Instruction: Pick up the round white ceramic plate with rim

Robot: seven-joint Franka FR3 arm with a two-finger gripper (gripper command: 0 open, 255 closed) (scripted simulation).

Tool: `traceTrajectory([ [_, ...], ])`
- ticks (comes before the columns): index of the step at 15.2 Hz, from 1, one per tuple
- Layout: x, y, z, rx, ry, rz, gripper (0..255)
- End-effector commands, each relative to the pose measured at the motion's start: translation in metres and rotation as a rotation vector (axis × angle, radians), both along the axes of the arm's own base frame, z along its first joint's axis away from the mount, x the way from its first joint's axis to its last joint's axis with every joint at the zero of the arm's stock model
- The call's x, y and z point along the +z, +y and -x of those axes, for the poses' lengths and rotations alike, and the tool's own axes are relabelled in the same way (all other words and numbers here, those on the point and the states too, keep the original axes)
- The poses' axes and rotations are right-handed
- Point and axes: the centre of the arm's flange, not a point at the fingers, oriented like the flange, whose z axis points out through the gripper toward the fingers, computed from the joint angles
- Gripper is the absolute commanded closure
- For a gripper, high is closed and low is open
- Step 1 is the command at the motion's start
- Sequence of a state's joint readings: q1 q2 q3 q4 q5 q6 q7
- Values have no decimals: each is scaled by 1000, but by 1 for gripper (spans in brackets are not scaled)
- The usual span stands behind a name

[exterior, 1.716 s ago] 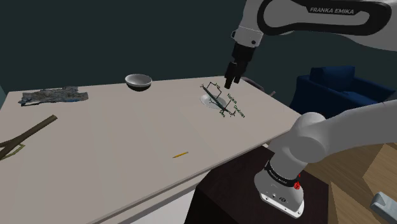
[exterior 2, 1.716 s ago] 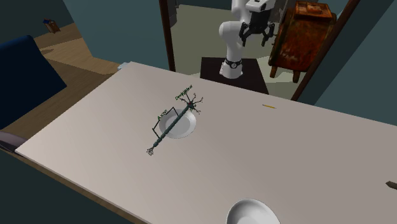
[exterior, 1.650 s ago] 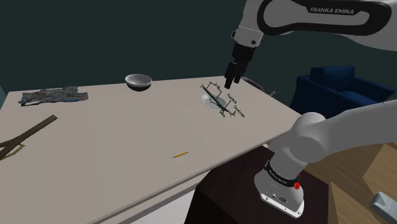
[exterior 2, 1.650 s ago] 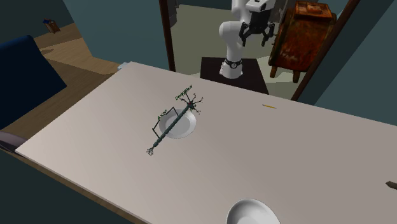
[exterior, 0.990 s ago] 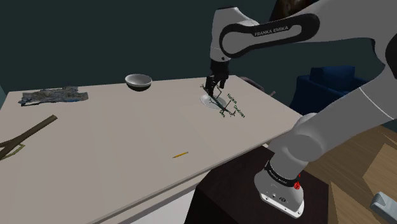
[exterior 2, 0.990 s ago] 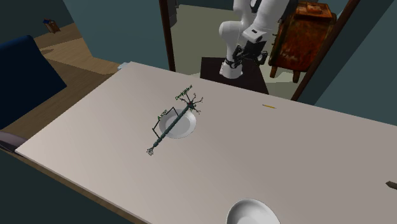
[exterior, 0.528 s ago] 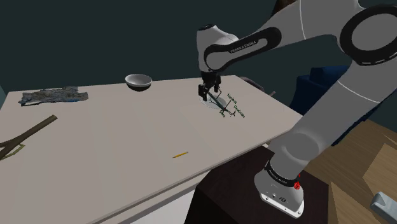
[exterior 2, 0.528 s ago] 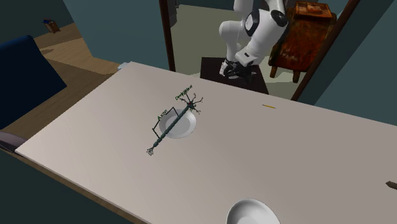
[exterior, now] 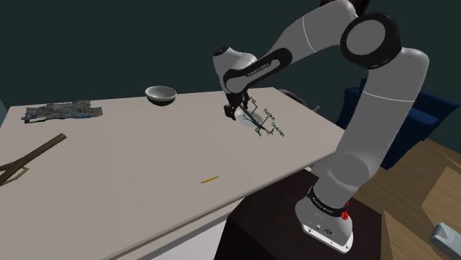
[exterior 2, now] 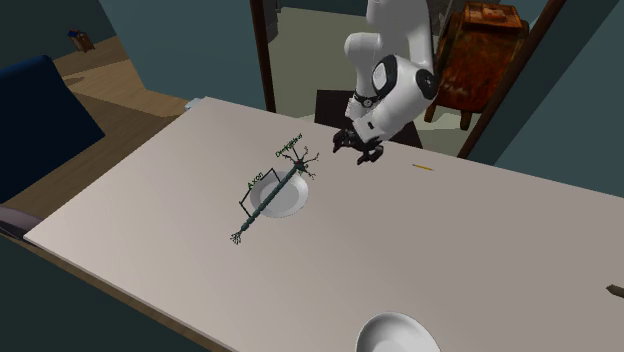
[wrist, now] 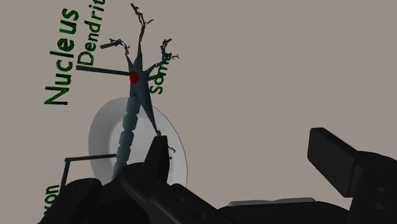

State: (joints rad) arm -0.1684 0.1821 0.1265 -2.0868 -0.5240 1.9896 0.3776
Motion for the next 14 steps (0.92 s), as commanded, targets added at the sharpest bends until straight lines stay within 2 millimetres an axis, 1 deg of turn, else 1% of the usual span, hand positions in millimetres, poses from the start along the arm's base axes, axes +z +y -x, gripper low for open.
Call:
traceTrajectory([
  [1,-22,-14,-18,-15,16,43,0],
  [5,-58,-43,-47,-46,48,123,0],
  [10,-100,-85,-81,-85,88,222,0],
  [11,-103,-88,-83,-87,90,230,0],
  [14,-119,-88,-83,-87,90,230,0],
])
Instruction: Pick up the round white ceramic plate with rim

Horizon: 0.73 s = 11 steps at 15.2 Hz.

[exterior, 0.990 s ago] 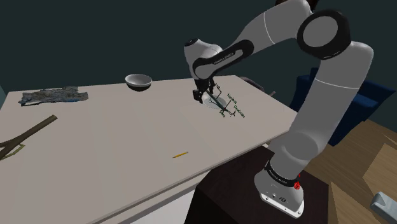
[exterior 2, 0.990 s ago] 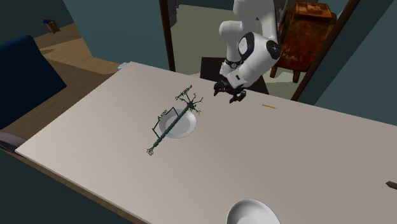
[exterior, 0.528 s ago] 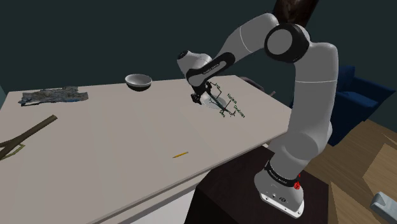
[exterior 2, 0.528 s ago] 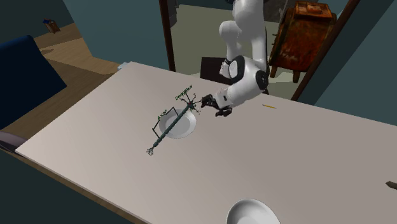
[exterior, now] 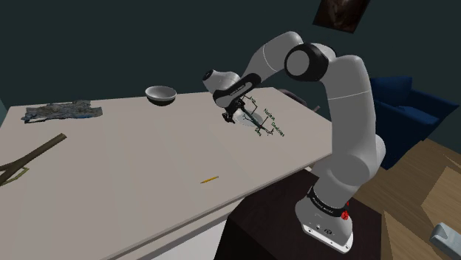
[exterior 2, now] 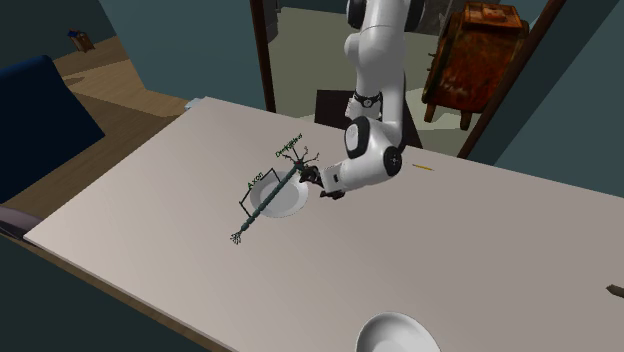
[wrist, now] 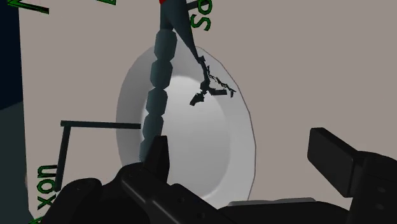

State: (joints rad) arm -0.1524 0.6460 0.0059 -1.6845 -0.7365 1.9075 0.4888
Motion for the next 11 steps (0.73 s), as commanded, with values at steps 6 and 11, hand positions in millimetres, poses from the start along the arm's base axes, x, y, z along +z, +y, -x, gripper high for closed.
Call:
traceTrajectory([
  [6,-29,-1,-1,0,0,2,0],
  [11,-29,-2,0,0,0,2,255],
])
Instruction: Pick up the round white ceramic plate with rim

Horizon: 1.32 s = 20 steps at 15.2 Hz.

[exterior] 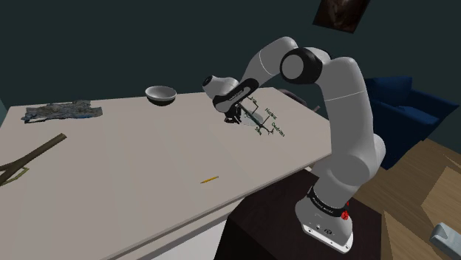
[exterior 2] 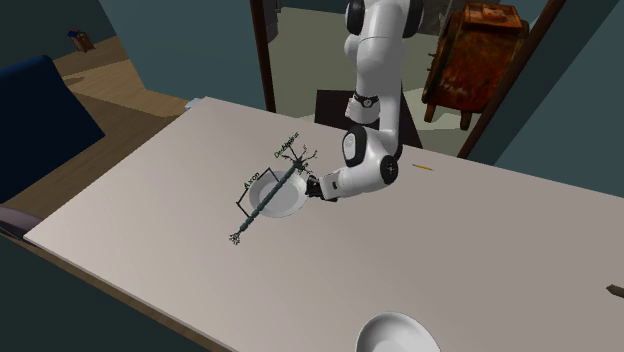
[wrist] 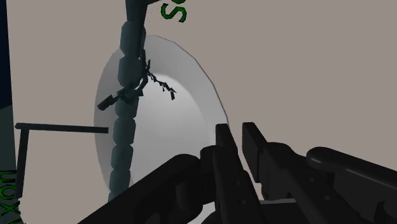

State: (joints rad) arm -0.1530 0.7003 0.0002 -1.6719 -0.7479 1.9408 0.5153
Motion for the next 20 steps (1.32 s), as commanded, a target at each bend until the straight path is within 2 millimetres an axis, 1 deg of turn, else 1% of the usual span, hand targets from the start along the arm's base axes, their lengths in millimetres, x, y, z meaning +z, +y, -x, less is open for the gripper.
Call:
traceTrajectory([
  [1,0,0,0,0,0,0,255],
  [5,0,0,0,0,0,0,255],
  [20,79,0,0,0,0,0,255],
])
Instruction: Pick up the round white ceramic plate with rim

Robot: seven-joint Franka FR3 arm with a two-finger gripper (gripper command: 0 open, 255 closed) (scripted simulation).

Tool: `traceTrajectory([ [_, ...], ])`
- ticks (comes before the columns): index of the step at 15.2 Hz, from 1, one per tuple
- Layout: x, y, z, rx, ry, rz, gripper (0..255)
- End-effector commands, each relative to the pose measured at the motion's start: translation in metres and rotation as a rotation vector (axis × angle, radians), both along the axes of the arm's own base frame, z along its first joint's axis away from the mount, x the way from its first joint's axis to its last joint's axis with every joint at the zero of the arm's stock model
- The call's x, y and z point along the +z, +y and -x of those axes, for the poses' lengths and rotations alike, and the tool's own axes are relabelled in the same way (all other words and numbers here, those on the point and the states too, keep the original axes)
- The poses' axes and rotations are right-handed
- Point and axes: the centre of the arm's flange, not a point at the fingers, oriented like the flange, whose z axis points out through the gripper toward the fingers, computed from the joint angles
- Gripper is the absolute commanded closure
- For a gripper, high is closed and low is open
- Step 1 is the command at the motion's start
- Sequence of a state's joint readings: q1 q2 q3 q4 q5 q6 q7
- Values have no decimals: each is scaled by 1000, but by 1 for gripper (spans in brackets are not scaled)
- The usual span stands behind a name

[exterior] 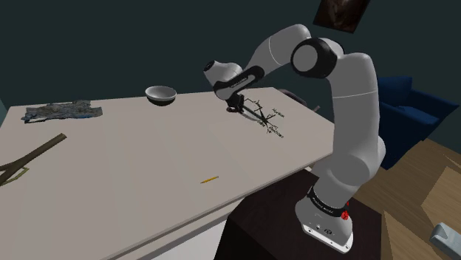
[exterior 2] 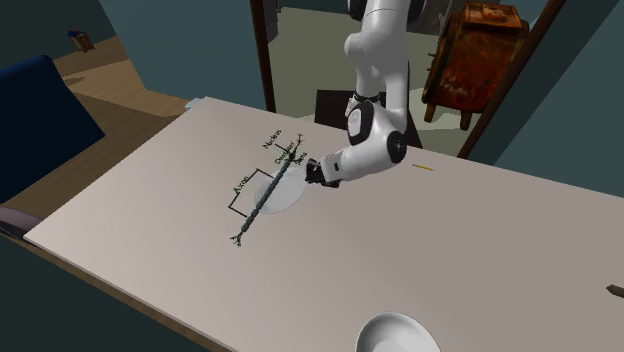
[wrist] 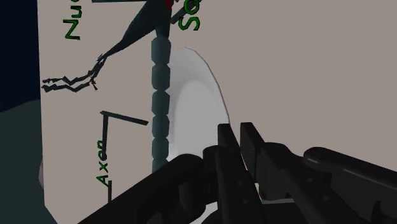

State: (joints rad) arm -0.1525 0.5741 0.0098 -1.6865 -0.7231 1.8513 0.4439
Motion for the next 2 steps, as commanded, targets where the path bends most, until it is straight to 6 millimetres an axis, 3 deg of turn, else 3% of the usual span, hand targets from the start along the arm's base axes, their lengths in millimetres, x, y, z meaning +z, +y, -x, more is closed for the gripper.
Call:
traceTrajectory([
  [1,7,0,-1,0,0,0,255],
  [2,7,0,-1,0,0,0,255],
])
